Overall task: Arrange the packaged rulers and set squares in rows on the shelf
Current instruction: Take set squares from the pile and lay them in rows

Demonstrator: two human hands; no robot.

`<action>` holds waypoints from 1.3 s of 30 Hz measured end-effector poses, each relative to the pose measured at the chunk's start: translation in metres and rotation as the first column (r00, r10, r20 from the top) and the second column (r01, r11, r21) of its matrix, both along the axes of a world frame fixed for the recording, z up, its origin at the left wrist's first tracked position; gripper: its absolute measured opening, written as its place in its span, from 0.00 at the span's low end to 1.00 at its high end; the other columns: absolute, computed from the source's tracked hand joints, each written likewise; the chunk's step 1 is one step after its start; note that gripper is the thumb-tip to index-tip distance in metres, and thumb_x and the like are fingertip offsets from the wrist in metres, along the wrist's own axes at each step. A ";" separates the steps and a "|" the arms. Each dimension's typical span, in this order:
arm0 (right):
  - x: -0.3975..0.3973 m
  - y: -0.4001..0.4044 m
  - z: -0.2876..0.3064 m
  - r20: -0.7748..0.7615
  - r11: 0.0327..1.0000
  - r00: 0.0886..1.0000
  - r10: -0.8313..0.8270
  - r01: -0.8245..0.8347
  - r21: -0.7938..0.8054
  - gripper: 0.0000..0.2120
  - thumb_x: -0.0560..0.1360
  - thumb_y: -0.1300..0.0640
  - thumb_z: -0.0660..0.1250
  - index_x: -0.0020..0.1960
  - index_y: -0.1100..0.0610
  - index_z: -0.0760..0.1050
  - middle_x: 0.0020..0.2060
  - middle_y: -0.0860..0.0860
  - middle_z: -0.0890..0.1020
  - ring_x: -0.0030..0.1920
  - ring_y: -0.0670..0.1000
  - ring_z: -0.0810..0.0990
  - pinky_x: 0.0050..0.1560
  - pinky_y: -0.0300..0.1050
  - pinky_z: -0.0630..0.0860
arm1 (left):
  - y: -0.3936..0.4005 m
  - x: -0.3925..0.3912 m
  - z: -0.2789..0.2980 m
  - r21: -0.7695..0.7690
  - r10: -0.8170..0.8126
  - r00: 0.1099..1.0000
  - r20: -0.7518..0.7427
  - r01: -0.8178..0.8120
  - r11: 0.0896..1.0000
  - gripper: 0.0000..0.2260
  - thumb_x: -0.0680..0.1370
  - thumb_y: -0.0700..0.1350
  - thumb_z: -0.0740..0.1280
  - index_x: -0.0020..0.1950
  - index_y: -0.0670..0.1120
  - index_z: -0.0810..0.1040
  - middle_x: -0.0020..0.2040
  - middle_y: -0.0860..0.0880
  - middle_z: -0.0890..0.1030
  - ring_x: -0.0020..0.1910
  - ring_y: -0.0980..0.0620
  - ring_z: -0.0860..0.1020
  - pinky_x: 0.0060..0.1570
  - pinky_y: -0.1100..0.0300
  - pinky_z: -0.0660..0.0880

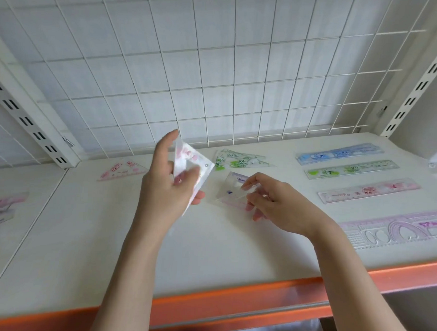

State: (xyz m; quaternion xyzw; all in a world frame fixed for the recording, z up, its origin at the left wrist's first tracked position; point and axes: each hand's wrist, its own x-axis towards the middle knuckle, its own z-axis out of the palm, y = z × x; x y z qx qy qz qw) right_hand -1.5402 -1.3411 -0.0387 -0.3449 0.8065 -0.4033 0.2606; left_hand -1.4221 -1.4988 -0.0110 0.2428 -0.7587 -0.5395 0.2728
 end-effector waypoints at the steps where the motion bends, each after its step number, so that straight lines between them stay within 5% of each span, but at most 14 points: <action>1: 0.000 0.000 0.000 -0.003 1.000 1.000 0.000 0.000 0.000 0.08 0.79 0.59 0.57 0.53 0.49 0.72 0.38 0.47 0.81 0.35 0.49 0.81 0.47 0.47 0.78 | -0.001 -0.001 0.000 0.037 0.035 0.998 -0.043 -0.033 0.999 0.24 0.77 0.39 0.64 0.59 0.67 0.64 0.45 0.47 0.79 0.31 0.44 0.83 0.40 0.51 0.81; 5: 0.000 0.002 -0.001 -0.025 1.000 1.000 0.002 -0.002 0.007 0.07 0.79 0.59 0.57 0.53 0.50 0.71 0.37 0.47 0.81 0.33 0.47 0.80 0.46 0.47 0.77 | -0.011 -0.002 -0.002 0.119 0.174 0.981 -0.091 -0.163 0.979 0.13 0.76 0.42 0.67 0.49 0.60 0.68 0.38 0.50 0.83 0.37 0.43 0.83 0.46 0.44 0.80; 11: -0.002 0.008 0.002 -0.040 1.000 0.999 -0.024 0.024 -0.007 0.08 0.79 0.59 0.58 0.51 0.47 0.71 0.37 0.47 0.81 0.34 0.47 0.81 0.44 0.45 0.76 | -0.016 0.003 0.000 0.248 0.221 0.974 -0.056 -0.201 0.948 0.10 0.74 0.40 0.68 0.42 0.50 0.67 0.33 0.53 0.84 0.36 0.53 0.80 0.35 0.62 0.71; 14: -0.005 0.017 0.005 -0.062 0.998 0.997 -0.056 0.055 -0.011 0.07 0.79 0.59 0.59 0.52 0.47 0.71 0.35 0.47 0.81 0.32 0.46 0.81 0.42 0.47 0.76 | -0.016 0.004 -0.001 0.339 0.179 0.983 -0.028 -0.159 0.927 0.11 0.75 0.37 0.68 0.49 0.49 0.69 0.37 0.47 0.84 0.34 0.53 0.80 0.34 0.64 0.77; 19: -0.012 0.036 0.009 -0.149 0.980 0.969 -0.196 0.190 -0.055 0.11 0.79 0.58 0.58 0.59 0.47 0.67 0.35 0.47 0.80 0.30 0.45 0.78 0.33 0.38 0.70 | 0.000 0.000 -0.007 0.390 0.007 0.996 0.090 -0.042 0.920 0.24 0.75 0.31 0.65 0.69 0.46 0.68 0.44 0.46 0.78 0.31 0.55 0.82 0.55 0.52 0.77; 27: -0.016 0.061 0.009 -0.109 0.917 0.913 -0.393 0.379 -0.128 0.14 0.78 0.59 0.54 0.61 0.48 0.69 0.38 0.55 0.77 0.33 0.48 0.71 0.37 0.44 0.68 | 0.037 -0.005 -0.021 0.344 -0.171 0.957 0.235 0.083 0.935 0.29 0.75 0.31 0.61 0.72 0.55 0.65 0.37 0.51 0.66 0.29 0.56 0.80 0.57 0.50 0.76; 29: -0.015 0.066 0.008 -0.105 0.912 0.910 -0.402 0.387 -0.134 0.15 0.78 0.59 0.55 0.63 0.49 0.68 0.36 0.53 0.77 0.34 0.48 0.71 0.39 0.45 0.68 | 0.044 -0.006 -0.028 0.276 -0.222 0.929 0.295 0.139 0.951 0.27 0.75 0.33 0.62 0.71 0.54 0.66 0.36 0.52 0.67 0.31 0.55 0.78 0.56 0.51 0.76; 33: -0.014 0.074 0.005 -0.140 0.905 0.897 -0.418 0.399 -0.149 0.14 0.77 0.59 0.57 0.62 0.50 0.67 0.39 0.53 0.77 0.37 0.50 0.73 0.37 0.43 0.68 | 0.056 -0.006 -0.036 -0.028 -0.226 0.858 0.461 0.269 0.963 0.25 0.77 0.39 0.62 0.72 0.57 0.63 0.39 0.54 0.72 0.34 0.53 0.72 0.35 0.65 0.70; 39: -0.012 0.085 0.004 -0.146 0.915 0.908 -0.392 0.367 -0.169 0.09 0.76 0.59 0.61 0.55 0.49 0.68 0.37 0.47 0.75 0.34 0.50 0.75 0.33 0.41 0.68 | 0.068 -0.009 -0.041 -0.335 -0.033 0.834 0.550 0.257 0.907 0.27 0.77 0.46 0.65 0.74 0.55 0.59 0.60 0.49 0.72 0.60 0.47 0.71 0.61 0.53 0.69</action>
